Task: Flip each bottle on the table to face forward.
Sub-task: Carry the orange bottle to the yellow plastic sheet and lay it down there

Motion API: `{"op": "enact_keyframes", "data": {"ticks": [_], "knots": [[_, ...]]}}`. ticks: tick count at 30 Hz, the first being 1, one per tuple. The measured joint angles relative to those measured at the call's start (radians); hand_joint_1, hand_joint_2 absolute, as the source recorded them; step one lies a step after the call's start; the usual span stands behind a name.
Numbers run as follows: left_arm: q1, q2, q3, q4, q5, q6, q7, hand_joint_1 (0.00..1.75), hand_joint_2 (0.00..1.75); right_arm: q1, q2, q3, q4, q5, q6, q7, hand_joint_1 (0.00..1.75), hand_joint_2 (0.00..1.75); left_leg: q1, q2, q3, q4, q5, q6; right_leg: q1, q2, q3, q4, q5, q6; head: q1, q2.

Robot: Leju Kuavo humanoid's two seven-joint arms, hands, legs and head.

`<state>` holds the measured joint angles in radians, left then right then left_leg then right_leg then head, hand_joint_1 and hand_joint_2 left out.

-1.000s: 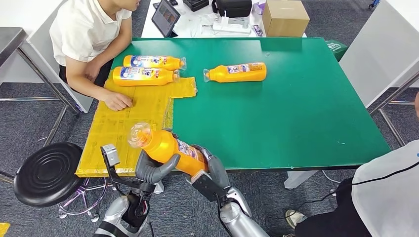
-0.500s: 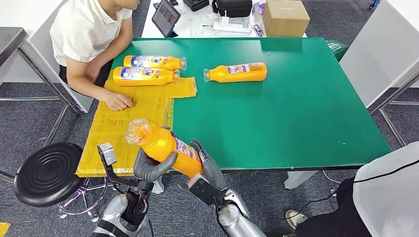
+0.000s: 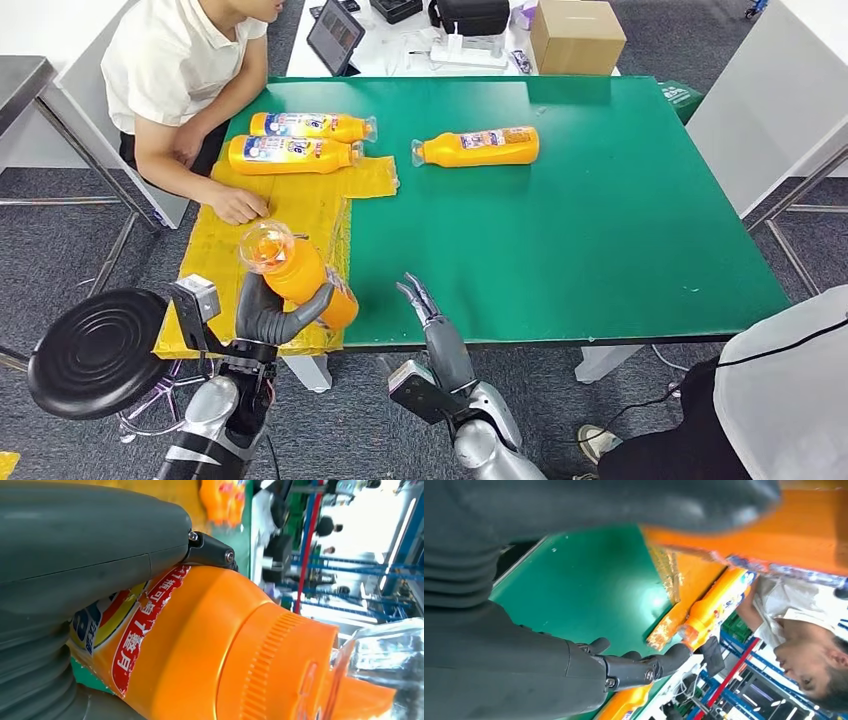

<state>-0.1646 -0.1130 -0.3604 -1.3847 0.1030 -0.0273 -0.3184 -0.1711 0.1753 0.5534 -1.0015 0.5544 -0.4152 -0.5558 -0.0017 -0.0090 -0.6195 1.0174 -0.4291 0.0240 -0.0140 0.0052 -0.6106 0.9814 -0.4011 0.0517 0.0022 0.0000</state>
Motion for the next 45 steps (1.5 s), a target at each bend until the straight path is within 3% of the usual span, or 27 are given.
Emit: {"op": "enact_keyframes", "data": {"ticks": [11, 16, 21, 30, 36, 38, 42, 43, 45], "knots": [[-0.021, 0.008, 0.02, 0.003, -0.148, 0.082, -0.002, 1.75, 1.75, 0.033, -0.021, -0.025, 0.026, 0.056, 0.003, 0.078, 0.0, 0.0, 0.0, 0.0, 0.0, 0.0, 0.0, 0.0, 0.0, 0.0, -0.001, 0.0, 0.0, 0.0, 0.0, 0.0], [-0.072, 0.013, 0.007, 0.051, -0.478, 0.262, -0.009, 1.75, 1.75, 0.047, -0.018, -0.025, 0.028, 0.058, 0.036, 0.056, 0.0, 0.0, 0.0, 0.0, 0.0, 0.0, 0.0, 0.0, 0.0, 0.0, 0.0, 0.0, 0.0, 0.0, 0.0, 0.0], [-0.164, 0.015, -0.041, 0.227, -0.775, 0.374, 0.025, 1.75, 1.75, 0.048, -0.002, -0.019, 0.027, 0.043, 0.08, 0.033, 0.0, 0.0, 0.0, 0.0, 0.0, 0.0, 0.0, 0.0, 0.0, 0.0, 0.0, 0.0, 0.0, 0.0, 0.0, 0.0], [-0.333, -0.017, -0.057, 0.622, -0.911, 0.486, 0.082, 1.75, 1.75, 0.036, 0.021, -0.004, 0.031, -0.038, 0.12, -0.004, 0.0, 0.0, 0.0, 0.0, 0.0, 0.0, 0.0, 0.0, 0.0, 0.0, 0.0, 0.0, 0.0, 0.0, 0.0, 0.0], [-0.436, -0.035, -0.075, 0.799, -0.966, 0.447, 0.172, 1.72, 1.75, 0.026, 0.031, 0.004, 0.048, -0.059, 0.13, -0.018, 0.0, 0.0, 0.0, 0.0, 0.001, 0.0, 0.0, 0.0, 0.0, 0.0, 0.001, 0.0, 0.0, 0.0, 0.0, 0.0], [-0.471, -0.043, -0.077, 0.844, -0.962, 0.415, 0.207, 1.62, 1.75, 0.021, 0.034, 0.008, 0.056, -0.061, 0.13, -0.02, 0.0, 0.0, 0.0, 0.0, 0.002, 0.0, 0.0, 0.0, 0.0, 0.0, 0.003, 0.0, 0.0, 0.0, 0.0, 0.0], [-0.525, -0.058, -0.079, 0.914, -0.975, 0.372, 0.266, 0.11, 1.75, 0.015, 0.041, 0.011, 0.072, -0.069, 0.123, -0.023, 0.0, 0.0, 0.0, 0.0, 0.005, 0.0, 0.0, 0.0, 0.0, 0.0, 0.005, 0.001, 0.0, 0.0, 0.0, 0.0], [-0.532, -0.061, -0.079, 0.927, -0.976, 0.362, 0.274, 0.01, 1.75, 0.014, 0.041, 0.011, 0.076, -0.072, 0.12, -0.025, 0.0, 0.0, 0.0, 0.0, 0.006, 0.0, 0.0, 0.0, 0.0, 0.0, 0.005, 0.001, 0.0, 0.0, 0.0, 0.0], [-0.538, -0.069, -0.078, 0.951, -0.962, 0.332, 0.279, 0.0, 1.75, 0.01, 0.042, 0.011, 0.086, -0.079, 0.115, -0.03, 0.0, 0.0, 0.0, 0.0, 0.006, 0.0, 0.0, 0.0, 0.0, 0.0, 0.005, 0.001, 0.0, 0.0, 0.0, 0.0]]}}
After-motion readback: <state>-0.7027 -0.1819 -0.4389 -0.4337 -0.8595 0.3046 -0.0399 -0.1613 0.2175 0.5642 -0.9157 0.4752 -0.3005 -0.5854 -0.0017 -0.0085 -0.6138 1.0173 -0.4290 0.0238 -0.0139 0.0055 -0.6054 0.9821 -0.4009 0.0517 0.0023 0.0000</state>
